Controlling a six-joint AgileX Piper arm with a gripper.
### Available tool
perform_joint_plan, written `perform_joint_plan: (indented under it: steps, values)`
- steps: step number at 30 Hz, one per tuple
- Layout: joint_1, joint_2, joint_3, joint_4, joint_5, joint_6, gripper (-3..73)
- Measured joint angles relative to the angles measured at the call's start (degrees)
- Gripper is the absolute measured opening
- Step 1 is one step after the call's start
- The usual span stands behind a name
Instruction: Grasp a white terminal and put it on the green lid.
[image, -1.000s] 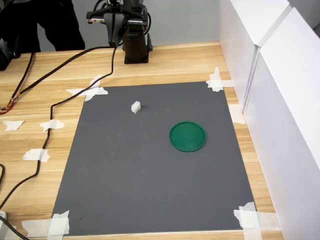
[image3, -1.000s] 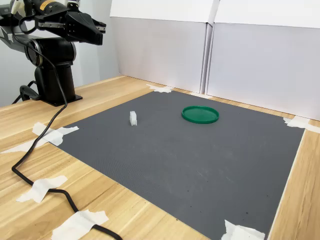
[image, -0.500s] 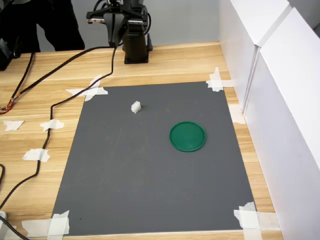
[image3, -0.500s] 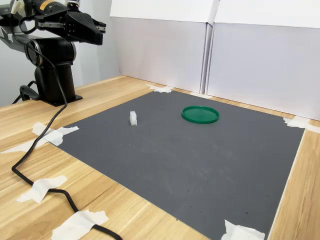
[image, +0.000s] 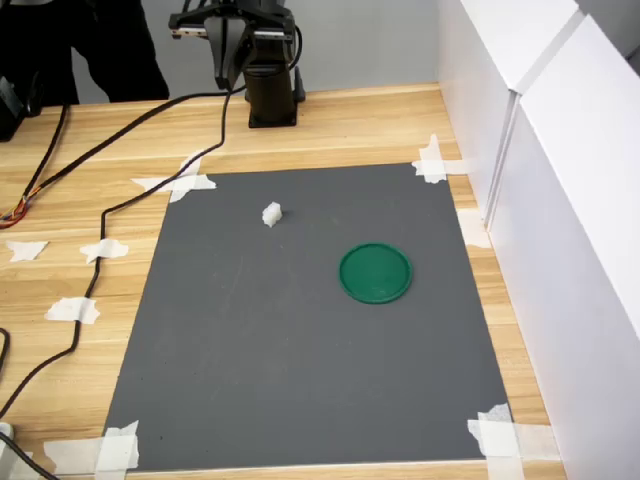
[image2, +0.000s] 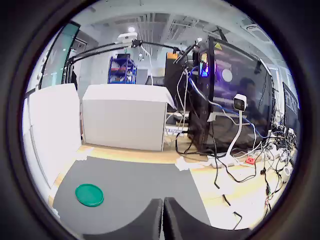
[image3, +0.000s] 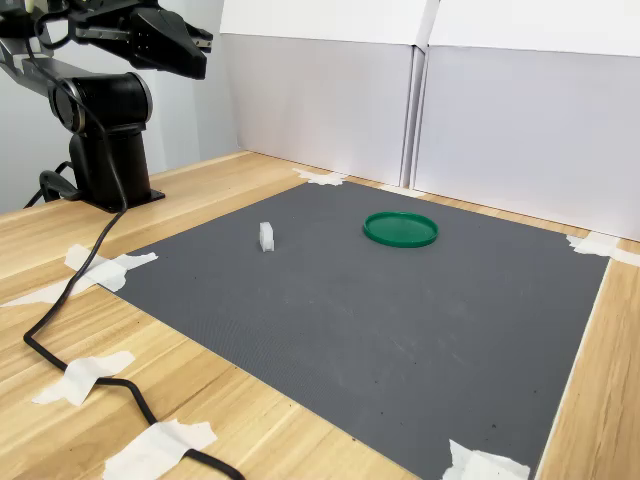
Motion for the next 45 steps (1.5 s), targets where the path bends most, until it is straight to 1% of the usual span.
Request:
perform_joint_plan:
  steps: [6, 14, 19, 23, 27, 30, 32, 35, 38, 41, 45]
  values:
    - [0.0, 10.6, -7.7, 0.0, 8.7, 0.0, -1.6]
    - [0.0, 26.8, -18.0, 0.3, 25.9, 0.0, -1.6]
    - [0.0, 35.7, -23.1, 2.6, 31.0, -0.5, -1.6]
    - [0.0, 41.7, -26.7, 4.3, 35.4, -3.9, -1.6]
    - [0.0, 46.7, -29.0, 4.8, 37.7, -7.7, -1.2]
    - [0.0, 50.1, -30.2, 5.1, 39.2, -9.4, 1.6]
    - [0.0, 51.6, -30.9, 5.7, 39.9, -10.6, 5.4]
    - [0.0, 53.3, -32.0, 7.0, 40.3, -12.8, 13.6]
    - [0.0, 54.7, -33.0, 8.2, 40.3, -14.2, 26.0]
    - [0.0, 56.4, -33.6, 9.2, 40.2, -14.5, 40.6]
    - [0.0, 59.0, -33.8, 9.5, 40.2, -13.3, 56.4]
